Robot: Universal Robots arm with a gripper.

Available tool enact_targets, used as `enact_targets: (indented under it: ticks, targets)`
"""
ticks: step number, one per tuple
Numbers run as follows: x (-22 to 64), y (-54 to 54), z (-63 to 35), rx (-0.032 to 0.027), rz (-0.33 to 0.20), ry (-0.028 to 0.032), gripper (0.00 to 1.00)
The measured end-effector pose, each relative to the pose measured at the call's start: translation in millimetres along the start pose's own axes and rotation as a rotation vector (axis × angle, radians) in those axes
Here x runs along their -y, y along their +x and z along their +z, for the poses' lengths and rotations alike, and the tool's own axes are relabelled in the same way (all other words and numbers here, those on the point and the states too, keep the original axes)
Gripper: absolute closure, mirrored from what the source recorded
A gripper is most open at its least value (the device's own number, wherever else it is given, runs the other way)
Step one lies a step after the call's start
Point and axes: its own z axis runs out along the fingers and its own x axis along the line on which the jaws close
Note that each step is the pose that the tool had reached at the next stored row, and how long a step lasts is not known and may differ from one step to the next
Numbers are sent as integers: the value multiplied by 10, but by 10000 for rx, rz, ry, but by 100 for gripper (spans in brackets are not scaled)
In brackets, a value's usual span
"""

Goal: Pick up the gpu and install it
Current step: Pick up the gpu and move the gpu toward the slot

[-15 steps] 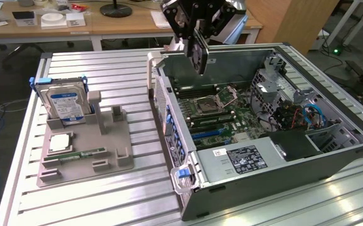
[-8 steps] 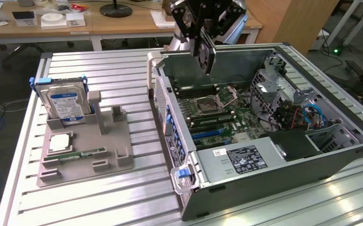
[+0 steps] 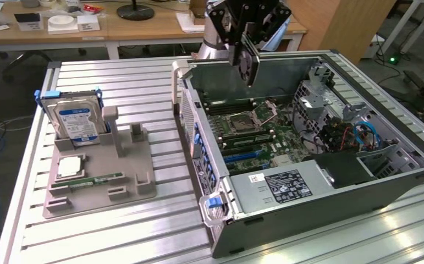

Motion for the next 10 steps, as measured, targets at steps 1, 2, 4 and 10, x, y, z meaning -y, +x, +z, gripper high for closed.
enact_targets:
  ticks: [1, 2, 4, 10]
  targets:
    - [0, -17, 0, 0, 0, 0, 72]
    - [-1, -33, 0, -1, -1, 1, 72]
    - [-2, -65, 1, 0, -1, 1, 72]
    - [-4, -158, 3, -1, 0, 1, 72]
